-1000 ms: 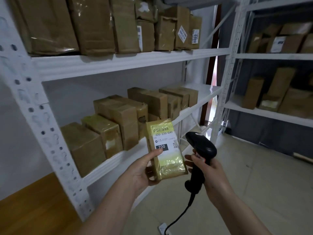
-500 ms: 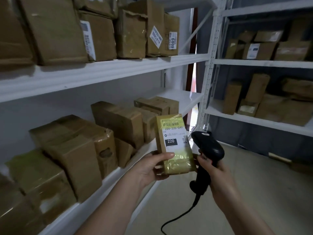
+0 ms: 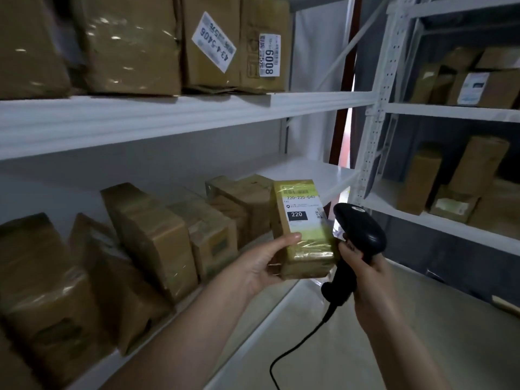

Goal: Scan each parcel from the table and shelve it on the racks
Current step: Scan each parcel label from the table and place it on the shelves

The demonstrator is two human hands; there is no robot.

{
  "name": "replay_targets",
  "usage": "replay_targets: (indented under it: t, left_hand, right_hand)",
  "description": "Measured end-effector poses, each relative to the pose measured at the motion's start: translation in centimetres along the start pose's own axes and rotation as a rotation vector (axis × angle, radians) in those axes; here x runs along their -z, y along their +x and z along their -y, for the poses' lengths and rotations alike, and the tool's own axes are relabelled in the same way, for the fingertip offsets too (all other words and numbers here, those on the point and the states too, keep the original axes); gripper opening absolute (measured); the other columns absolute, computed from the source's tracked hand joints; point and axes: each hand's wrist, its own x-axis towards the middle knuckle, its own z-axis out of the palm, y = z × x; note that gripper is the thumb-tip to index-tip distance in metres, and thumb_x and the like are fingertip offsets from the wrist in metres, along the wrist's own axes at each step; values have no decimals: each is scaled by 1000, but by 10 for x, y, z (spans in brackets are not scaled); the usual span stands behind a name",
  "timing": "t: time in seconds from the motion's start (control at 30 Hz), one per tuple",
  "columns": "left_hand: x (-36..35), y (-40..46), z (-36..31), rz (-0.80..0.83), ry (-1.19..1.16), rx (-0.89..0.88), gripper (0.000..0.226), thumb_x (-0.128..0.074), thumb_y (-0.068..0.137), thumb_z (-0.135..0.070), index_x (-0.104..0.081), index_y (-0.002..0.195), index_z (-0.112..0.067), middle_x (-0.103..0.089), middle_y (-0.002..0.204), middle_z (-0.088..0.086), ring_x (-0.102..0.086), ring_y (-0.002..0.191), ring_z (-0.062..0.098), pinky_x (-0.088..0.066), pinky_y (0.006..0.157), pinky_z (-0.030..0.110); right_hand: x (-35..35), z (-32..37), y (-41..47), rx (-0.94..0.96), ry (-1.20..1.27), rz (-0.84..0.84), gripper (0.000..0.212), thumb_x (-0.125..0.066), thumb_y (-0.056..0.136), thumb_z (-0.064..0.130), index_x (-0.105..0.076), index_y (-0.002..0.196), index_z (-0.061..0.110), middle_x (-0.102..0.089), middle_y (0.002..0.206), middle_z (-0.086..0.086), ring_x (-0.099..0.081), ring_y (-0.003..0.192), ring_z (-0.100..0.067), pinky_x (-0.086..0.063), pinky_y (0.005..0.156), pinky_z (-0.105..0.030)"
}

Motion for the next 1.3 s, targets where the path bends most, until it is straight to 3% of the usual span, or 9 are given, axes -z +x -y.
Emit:
replay_targets:
  t: [0.27, 0.4, 0.47, 0.63, 0.77, 0.9, 1.0, 1.2, 1.3]
  left_hand:
    - [-79, 126, -45, -82, -168, 31, 24, -81, 75, -20, -66, 92, -12, -74, 67, 2, -72, 61, 16, -58, 52, 28]
    - [-102, 182, -62, -167, -190, 62, 37, -84, 71, -29, -61, 97, -15, -72, 91, 4, -65, 95, 22, -50, 96, 47]
    - [-112, 206, -69, -209, -209, 74, 37, -84, 70, -32, -60, 93, -16, -67, 93, 5, -62, 96, 23, -41, 105, 52]
    - [-126, 256, -74, -257, -359, 33, 25, -81, 76, -24, -63, 90, -14, -73, 64, 0, -70, 63, 13, -56, 61, 26]
    - [-121, 273, -73, -356, -472, 35, 25, -79, 78, -16, -64, 97, -9, -74, 70, 8, -71, 61, 20, -56, 49, 30]
    - [-112, 281, -68, -441, -505, 13, 13, -72, 85, -14, -67, 96, -10, -73, 72, 7, -68, 75, 19, -57, 65, 30]
    - [-104, 283, -65, -522, -537, -31, 21, -69, 87, -13, -65, 108, -14, -72, 89, 6, -67, 77, 16, -56, 58, 25]
    - [-89, 287, -63, -559, -565, -104, 16, -64, 93, -16, -61, 105, -7, -68, 99, 10, -65, 79, 19, -56, 74, 31]
    - [-81, 285, -59, -527, -568, -109, 13, -58, 96, -19, -58, 105, -10, -65, 110, 11, -64, 101, 24, -52, 94, 38]
  right_hand:
    - [32, 8, 161, 10, 21, 43, 17, -66, 88, 9, -72, 95, 24, -75, 86, 7, -70, 92, -12, -48, 79, -27]
    - [34, -2, 228, -36, 31, 61, 23, -67, 88, 13, -70, 108, 24, -74, 102, 2, -69, 101, -15, -50, 89, -35]
    - [35, -7, 256, -46, 51, 55, 29, -66, 89, 13, -66, 117, 22, -73, 107, 0, -66, 107, -21, -49, 94, -40]
    - [30, -16, 311, -91, 59, 78, 32, -65, 91, 13, -62, 122, 15, -70, 108, -3, -65, 108, -24, -49, 97, -47]
    - [12, -32, 337, -147, 37, 152, 19, -63, 91, 9, -64, 109, 15, -71, 93, 2, -68, 90, -14, -54, 73, -25]
    - [-9, -48, 346, -242, 14, 205, 27, -65, 90, 8, -62, 116, 5, -70, 104, -14, -68, 96, -26, -55, 83, -37]
    - [-19, -60, 348, -289, 10, 263, 25, -65, 90, 8, -62, 115, 5, -70, 100, -11, -68, 92, -23, -54, 76, -32]
    - [-32, -70, 350, -308, -18, 305, 24, -66, 89, 9, -64, 113, 7, -72, 101, -11, -70, 93, -22, -54, 84, -38]
    - [-34, -71, 347, -303, -16, 323, 22, -65, 90, 10, -64, 112, 9, -72, 99, -8, -71, 89, -17, -55, 80, -35]
